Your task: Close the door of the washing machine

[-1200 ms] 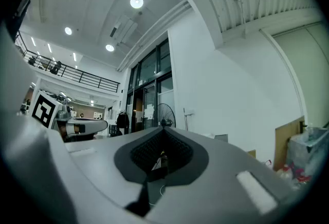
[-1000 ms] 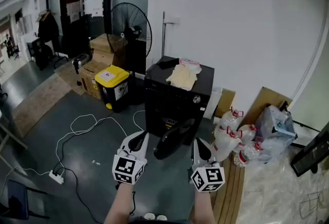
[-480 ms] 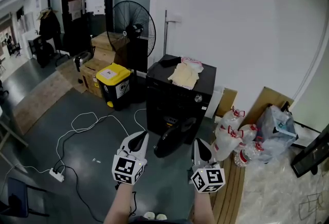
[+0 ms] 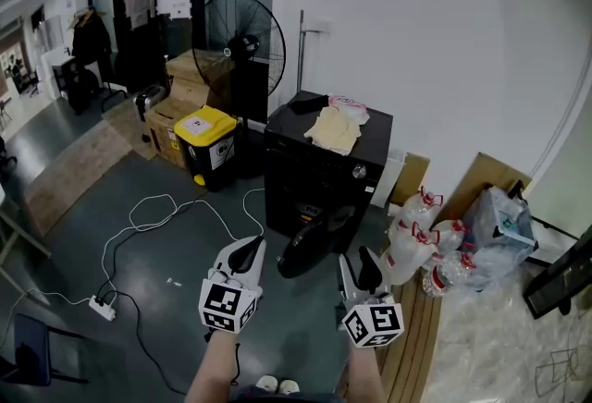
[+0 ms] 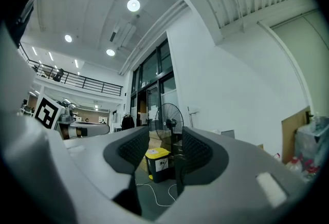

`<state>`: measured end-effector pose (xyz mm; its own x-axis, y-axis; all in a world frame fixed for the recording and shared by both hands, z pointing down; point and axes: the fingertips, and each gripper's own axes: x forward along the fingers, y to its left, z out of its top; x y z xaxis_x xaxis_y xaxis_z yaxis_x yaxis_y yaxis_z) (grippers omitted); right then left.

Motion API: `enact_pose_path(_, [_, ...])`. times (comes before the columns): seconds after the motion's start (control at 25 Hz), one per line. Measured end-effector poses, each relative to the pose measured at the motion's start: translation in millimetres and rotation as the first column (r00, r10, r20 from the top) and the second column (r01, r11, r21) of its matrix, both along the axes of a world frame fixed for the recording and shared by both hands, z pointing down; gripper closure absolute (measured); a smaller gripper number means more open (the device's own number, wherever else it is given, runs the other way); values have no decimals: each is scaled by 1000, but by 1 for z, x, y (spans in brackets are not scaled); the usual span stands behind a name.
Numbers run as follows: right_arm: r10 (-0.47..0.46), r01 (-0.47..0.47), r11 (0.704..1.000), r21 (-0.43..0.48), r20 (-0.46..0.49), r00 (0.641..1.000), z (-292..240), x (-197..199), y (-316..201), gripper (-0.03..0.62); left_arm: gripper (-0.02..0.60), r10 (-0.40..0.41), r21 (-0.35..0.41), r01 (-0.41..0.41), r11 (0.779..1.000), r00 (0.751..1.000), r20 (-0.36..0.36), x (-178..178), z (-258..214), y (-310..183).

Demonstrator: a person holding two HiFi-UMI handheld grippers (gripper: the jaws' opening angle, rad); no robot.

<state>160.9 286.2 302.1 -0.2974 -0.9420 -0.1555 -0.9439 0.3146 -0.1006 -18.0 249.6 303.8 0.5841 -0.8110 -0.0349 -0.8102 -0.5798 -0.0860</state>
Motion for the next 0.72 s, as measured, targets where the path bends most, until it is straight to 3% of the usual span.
enact_pose_path(0.16, [-9,9,1000,-10,1,1000,5,0,-4,372,582,-5,-10,5,1000,1000,-1,0,4,-2])
enact_pose_path(0.72, [-53,54,996,-77,21,998,52,9,-36,367,582,-62,-54,63,997,998,9,-4,38,-21])
